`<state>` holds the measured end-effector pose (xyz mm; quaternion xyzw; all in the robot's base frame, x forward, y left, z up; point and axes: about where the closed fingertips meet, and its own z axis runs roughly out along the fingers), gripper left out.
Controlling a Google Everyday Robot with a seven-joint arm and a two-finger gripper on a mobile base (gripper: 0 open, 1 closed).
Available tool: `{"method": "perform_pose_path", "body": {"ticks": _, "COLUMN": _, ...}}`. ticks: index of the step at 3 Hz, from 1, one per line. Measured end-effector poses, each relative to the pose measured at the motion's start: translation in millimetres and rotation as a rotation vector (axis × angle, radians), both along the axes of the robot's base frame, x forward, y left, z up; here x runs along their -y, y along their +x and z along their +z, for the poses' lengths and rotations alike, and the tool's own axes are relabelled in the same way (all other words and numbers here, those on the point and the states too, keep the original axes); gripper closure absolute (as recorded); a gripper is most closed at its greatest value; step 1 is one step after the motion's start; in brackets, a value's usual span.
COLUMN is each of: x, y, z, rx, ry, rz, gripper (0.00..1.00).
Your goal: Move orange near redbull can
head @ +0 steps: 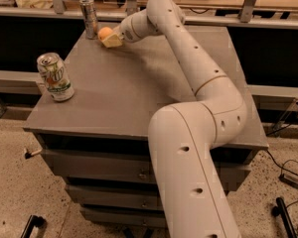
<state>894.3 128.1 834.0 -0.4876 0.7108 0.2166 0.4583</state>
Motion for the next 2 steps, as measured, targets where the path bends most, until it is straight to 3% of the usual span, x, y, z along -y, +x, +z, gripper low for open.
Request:
{"method": "perform_pose_path", "body": {"ticks": 1, "x": -3.9, "y": -0.4, "z": -3.5, "rx": -0.005, "ry": -0.001, "rz": 0.005, "gripper": 0.0}}
{"method": "perform_pose_path", "body": {"ticks": 2, "x": -3.6, "y": -0.3, "z": -3.5, "rx": -0.006, "ry": 0.004, "rz": 0.004, "gripper": 0.0}}
